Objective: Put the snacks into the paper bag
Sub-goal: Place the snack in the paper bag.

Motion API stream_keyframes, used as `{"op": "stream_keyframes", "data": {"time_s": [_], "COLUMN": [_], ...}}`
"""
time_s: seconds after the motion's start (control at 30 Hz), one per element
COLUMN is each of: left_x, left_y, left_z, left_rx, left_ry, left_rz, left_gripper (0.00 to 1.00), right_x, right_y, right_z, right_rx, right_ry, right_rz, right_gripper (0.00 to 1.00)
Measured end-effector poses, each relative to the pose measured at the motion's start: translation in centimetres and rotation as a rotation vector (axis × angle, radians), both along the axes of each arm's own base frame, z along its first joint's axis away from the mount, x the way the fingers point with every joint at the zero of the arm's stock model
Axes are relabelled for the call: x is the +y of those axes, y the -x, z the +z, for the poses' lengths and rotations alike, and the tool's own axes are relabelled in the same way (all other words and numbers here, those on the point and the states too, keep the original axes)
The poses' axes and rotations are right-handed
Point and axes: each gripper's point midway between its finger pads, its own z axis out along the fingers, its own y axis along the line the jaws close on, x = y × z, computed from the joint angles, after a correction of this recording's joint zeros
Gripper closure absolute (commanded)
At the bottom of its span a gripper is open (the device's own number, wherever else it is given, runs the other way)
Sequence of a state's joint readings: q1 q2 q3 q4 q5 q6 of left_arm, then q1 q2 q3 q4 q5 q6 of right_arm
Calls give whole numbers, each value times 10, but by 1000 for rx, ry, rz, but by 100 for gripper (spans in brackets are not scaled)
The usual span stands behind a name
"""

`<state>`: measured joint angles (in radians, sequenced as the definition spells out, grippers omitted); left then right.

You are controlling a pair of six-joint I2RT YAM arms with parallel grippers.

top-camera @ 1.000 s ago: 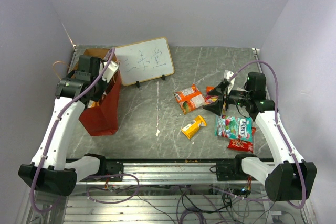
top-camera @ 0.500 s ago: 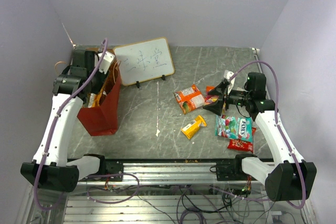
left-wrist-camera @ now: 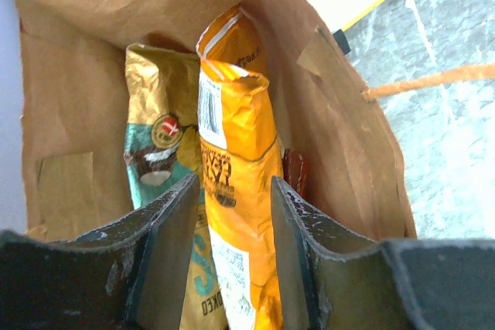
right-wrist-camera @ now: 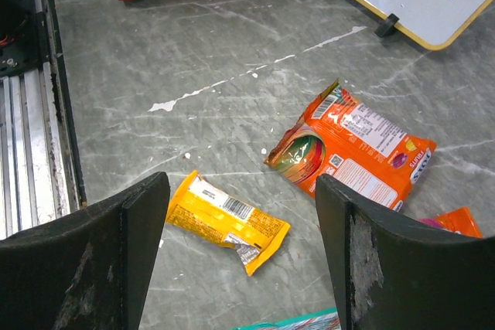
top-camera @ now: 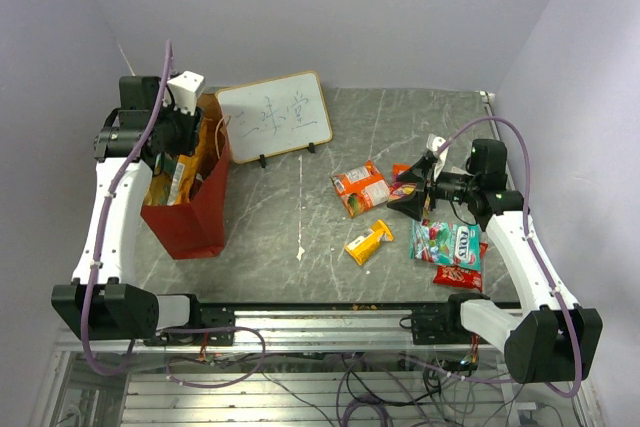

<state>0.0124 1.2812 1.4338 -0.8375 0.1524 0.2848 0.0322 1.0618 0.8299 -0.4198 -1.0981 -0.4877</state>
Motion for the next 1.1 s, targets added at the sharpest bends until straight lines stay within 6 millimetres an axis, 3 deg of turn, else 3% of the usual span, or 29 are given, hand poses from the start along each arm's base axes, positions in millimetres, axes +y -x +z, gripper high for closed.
{"op": "stream_keyframes", "data": {"time_s": [0.13, 0.37, 0.57, 0.7, 0.83, 0.97, 1.1], "left_x": [-7, -8, -9, -10, -10, -10, -8], "left_y": [-13, -36, -46, -49, -47, -46, -40], "left_z": [-6, -24, -59, -84, -93, -88, -66], "left_rx": [5, 20, 94, 154, 173, 159, 94], "left_ry": [47, 63, 71, 77, 78, 77, 55], "left_rz": [-8, 4, 4, 0, -2, -6, -14], "left_gripper": [55, 77, 82, 79, 68, 57, 48], "right_x": [-1, -1, -2, -2, -2, -3, -6], "right_y": [-1, -1, -2, -2, -2, -2, -7], "right_z": [0, 0, -1, -2, -4, -7, -10], "right_rx": [-1, -2, -2, -3, 1, 5, 10], "right_ry": [2, 2, 5, 7, 8, 14, 26], "right_rz": [-5, -7, -11, -12, -12, -20, -44], "right_gripper": [24, 24, 24, 23, 23, 23, 22]}}
